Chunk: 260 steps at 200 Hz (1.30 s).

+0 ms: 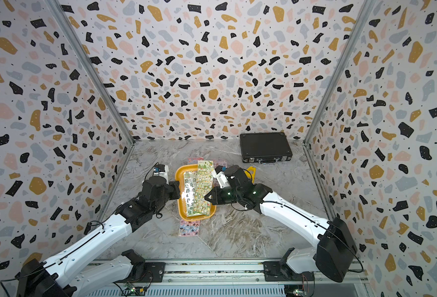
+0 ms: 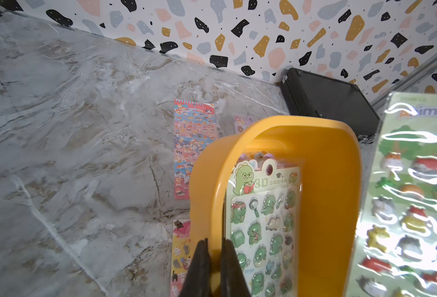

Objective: Take the stickers out of the storage box
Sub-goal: Place the sticker at the center of the board.

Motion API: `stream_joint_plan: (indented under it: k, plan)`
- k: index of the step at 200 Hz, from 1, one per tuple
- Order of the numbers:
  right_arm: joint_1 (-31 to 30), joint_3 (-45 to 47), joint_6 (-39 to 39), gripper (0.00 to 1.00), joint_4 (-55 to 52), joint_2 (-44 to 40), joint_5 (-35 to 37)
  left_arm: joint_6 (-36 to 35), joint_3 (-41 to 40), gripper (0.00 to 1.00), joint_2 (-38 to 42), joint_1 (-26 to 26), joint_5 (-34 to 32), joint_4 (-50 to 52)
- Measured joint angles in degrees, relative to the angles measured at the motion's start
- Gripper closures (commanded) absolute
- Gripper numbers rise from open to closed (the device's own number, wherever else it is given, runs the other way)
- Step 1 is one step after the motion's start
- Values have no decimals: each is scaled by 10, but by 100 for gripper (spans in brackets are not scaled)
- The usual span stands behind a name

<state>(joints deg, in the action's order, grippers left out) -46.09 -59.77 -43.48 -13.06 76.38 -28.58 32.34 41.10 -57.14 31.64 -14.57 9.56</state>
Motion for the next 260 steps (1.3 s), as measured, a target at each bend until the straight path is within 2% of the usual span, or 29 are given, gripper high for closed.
stream_joint_plan:
  k: [41,76,93,122,162,218,238,260]
  plan:
    - [62,28,-7,100,-9,-38,-49,19,-1,100,39,-11,-43,18]
    - [164,29,35,100,-105,-60,-73,49,-17,100,83,-34,-88,30]
    - [188,32,65,100,-160,-52,-86,61,-27,100,101,-40,-109,37]
    - [187,83,86,100,-184,-21,-130,77,-40,100,123,-41,-134,46]
    - [173,163,46,100,-128,43,-155,87,-51,100,132,-42,-146,47]
    - [131,120,11,100,-41,159,-166,89,-56,100,129,-42,-139,37]
    - [123,94,14,93,-40,192,-168,89,-59,100,130,-42,-135,33]
    - [122,81,21,92,-40,214,-168,89,-59,100,130,-42,-131,31]
